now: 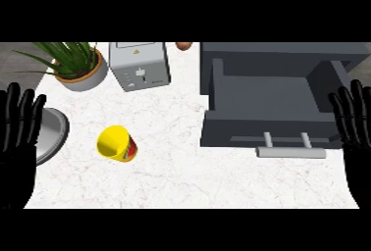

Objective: Pick up the cup, place it into the drawer and close the drawer

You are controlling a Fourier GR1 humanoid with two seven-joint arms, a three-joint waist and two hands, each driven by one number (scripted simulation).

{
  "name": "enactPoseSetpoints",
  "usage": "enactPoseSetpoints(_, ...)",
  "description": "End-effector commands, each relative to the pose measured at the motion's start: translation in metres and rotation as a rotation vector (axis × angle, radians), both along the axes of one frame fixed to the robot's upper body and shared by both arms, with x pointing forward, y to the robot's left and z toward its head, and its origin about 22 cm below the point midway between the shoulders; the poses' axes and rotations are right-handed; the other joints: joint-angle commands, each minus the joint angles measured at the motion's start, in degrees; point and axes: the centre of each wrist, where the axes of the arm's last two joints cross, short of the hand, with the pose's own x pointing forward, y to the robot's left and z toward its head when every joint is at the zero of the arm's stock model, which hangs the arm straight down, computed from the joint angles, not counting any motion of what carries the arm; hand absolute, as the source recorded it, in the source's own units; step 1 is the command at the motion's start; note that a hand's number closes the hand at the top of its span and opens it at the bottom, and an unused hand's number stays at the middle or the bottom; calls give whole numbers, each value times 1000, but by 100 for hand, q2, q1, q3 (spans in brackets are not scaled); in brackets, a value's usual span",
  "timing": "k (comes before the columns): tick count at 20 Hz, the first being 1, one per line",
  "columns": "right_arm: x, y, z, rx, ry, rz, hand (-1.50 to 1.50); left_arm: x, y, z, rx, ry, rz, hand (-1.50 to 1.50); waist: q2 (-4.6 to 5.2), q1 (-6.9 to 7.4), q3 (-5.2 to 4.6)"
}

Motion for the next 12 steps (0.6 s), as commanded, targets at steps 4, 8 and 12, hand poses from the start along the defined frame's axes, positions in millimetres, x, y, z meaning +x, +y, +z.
enactPoseSetpoints(4, 6, 9, 4, 39, -56, 44, -150, 19, 5, 11, 36, -34, -493, -150, 63, -186, 46)
enactPoseSetpoints(8, 13, 21, -5, -19, 70, 176, -150, 29, 3, -23, -113, 210, -711, -150, 138, -181, 43)
enactPoseSetpoints(12, 29, 24, 2, -24, 92, 158, -150, 52, 49, -25, -148, 250, -779, -150, 80, -114, 51)
